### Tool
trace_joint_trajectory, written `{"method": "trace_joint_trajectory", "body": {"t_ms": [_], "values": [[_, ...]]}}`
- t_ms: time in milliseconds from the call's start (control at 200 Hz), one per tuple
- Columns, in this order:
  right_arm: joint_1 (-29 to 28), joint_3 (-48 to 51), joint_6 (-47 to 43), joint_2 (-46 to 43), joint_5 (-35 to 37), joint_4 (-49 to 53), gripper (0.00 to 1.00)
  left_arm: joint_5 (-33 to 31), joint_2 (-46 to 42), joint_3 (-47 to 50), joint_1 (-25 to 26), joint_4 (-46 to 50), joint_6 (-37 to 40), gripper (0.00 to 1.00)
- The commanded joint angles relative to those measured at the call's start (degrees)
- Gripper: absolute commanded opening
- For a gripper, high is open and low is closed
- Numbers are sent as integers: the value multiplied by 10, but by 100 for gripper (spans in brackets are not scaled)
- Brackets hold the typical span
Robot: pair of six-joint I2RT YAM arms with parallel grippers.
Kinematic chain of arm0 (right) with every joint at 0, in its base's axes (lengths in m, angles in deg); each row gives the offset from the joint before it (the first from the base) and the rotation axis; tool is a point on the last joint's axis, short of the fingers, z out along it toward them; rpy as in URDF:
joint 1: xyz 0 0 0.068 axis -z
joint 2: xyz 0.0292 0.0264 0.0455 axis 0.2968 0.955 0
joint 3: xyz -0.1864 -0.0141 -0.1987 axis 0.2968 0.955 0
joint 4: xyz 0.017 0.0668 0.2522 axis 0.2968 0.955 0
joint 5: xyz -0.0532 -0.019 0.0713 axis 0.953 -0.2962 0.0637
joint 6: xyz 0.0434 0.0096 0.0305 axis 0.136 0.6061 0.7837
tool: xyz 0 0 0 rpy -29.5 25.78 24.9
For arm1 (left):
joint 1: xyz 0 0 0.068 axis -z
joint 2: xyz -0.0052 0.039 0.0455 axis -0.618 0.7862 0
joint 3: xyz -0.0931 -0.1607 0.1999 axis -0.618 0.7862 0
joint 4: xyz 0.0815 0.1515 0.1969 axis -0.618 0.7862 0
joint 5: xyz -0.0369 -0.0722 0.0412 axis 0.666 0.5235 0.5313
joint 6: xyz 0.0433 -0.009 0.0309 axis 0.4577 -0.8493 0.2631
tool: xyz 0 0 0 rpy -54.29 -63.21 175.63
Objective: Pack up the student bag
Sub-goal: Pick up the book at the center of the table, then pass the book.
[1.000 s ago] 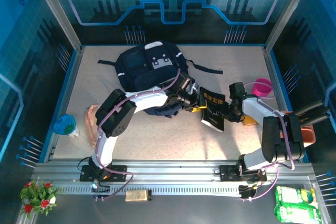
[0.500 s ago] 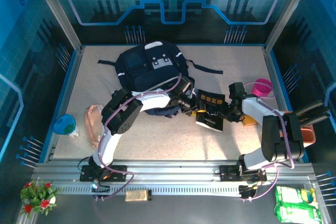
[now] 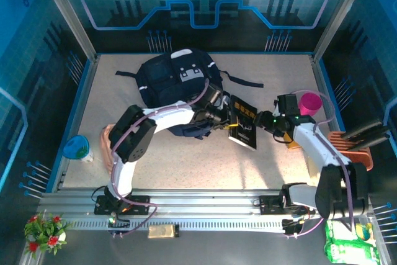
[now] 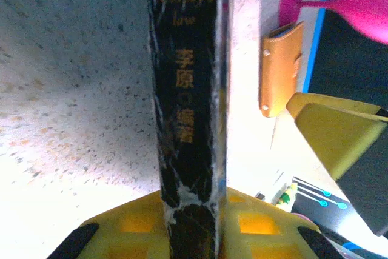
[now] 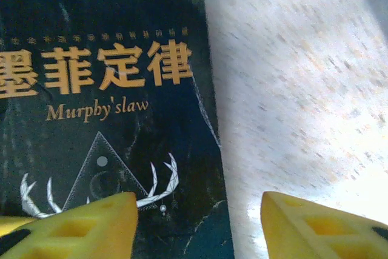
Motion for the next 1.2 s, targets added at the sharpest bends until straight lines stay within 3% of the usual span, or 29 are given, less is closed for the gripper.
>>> {"method": "trace_joint_trajectory", "body": {"t_ms": [0,175,335,535,895,1196], "values": [[1,-11,18,-29,-58,-63,63,-15,-79,13,-33,1,36,13],[0,1,99,-30,-140,-167,78,-38,-158,61,-83,-15,37,12],[-21,22,191,-7,-194,-276,84,-69,-236,141,-130,-102,-9,13],[-74,50,298,17,-187,-415,89,-139,-301,222,-149,-228,-79,15],[-163,59,530,125,-154,-670,93,-211,-296,267,-146,-413,-186,14],[-200,3,618,223,-128,-811,89,-233,-290,266,-144,-437,-208,16]]}}
